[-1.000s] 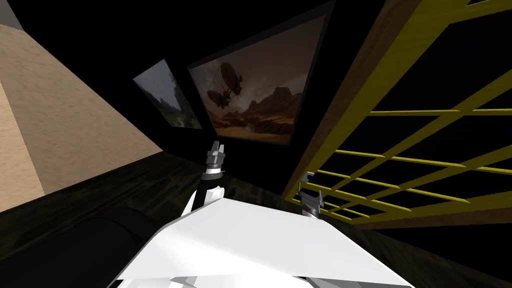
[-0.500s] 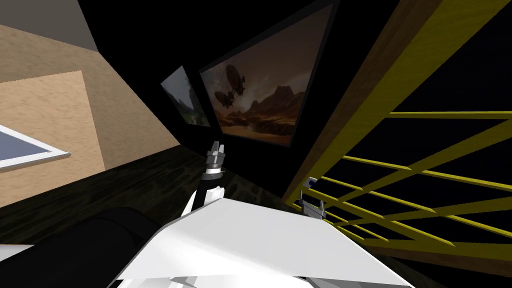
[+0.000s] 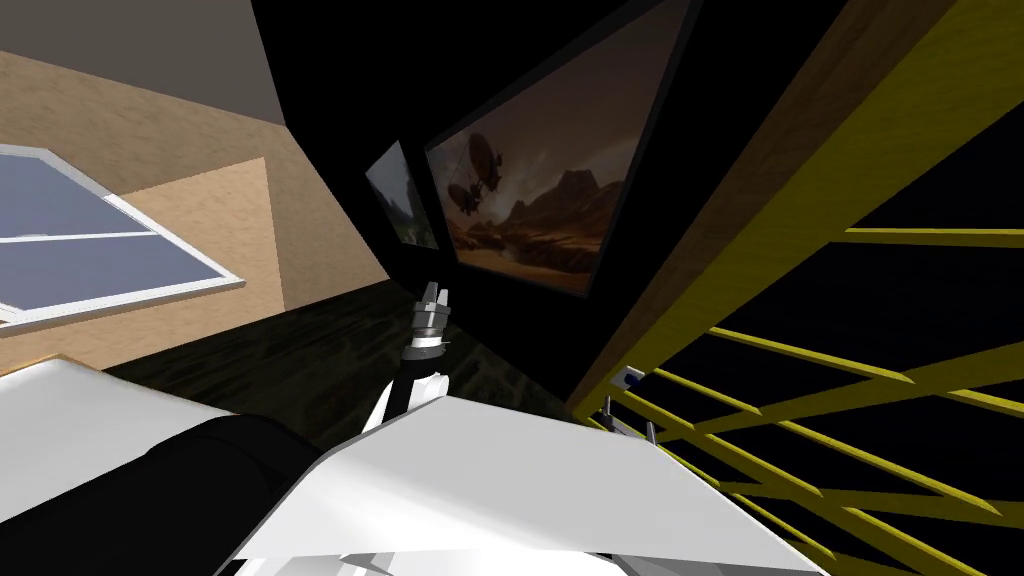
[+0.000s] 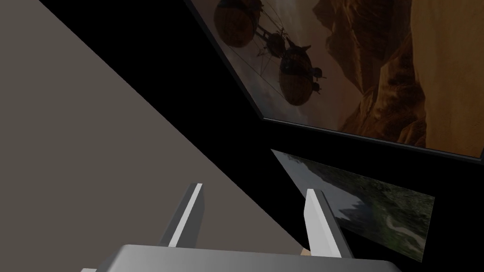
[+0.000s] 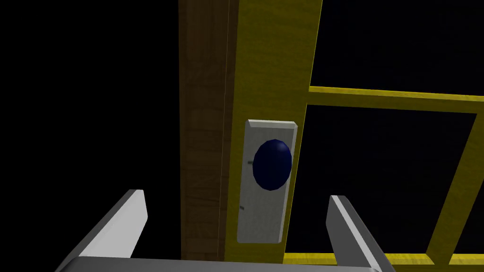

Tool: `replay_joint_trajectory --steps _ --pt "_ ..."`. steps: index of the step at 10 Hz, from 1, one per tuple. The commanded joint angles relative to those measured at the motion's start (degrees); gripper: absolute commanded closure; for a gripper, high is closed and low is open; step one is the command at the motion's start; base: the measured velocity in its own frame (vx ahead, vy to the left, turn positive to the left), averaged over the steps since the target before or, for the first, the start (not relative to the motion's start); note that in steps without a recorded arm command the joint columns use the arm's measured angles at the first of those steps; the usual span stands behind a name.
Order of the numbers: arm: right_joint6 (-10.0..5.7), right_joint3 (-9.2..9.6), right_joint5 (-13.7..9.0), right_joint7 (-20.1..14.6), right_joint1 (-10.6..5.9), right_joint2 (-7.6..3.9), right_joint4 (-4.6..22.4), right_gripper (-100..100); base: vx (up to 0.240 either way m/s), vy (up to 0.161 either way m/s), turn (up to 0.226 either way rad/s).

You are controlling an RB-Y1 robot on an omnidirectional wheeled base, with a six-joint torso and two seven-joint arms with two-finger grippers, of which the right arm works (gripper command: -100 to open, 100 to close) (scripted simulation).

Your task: Pull the door open

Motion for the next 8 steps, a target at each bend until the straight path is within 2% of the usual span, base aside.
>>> replay_joint_trajectory --steps 1,5,6,7,8 --pt "-1.15 0.57 -1.22 -1.69 0.23 -0.2 1.91 -100 -0.008 -0.127 0.242" --pt "-3.57 1.84 -4.27 -5.41 0.58 -0.56 6.31 -100 -0.04 -0.102 0.262" --pt "-3.23 1.74 -3.82 -4.72 0.63 -0.43 5.58 -100 -0.024 -0.047 0.039" --pt "-3.08 1.2 -4.43 -6.97 -0.22 -2.13 7.27 -100 0.01 0.037 -0.029" --pt "-2.96 0.94 -4.69 -7.94 -0.62 -2.92 8.01 -100 0.059 0.111 -0.013"
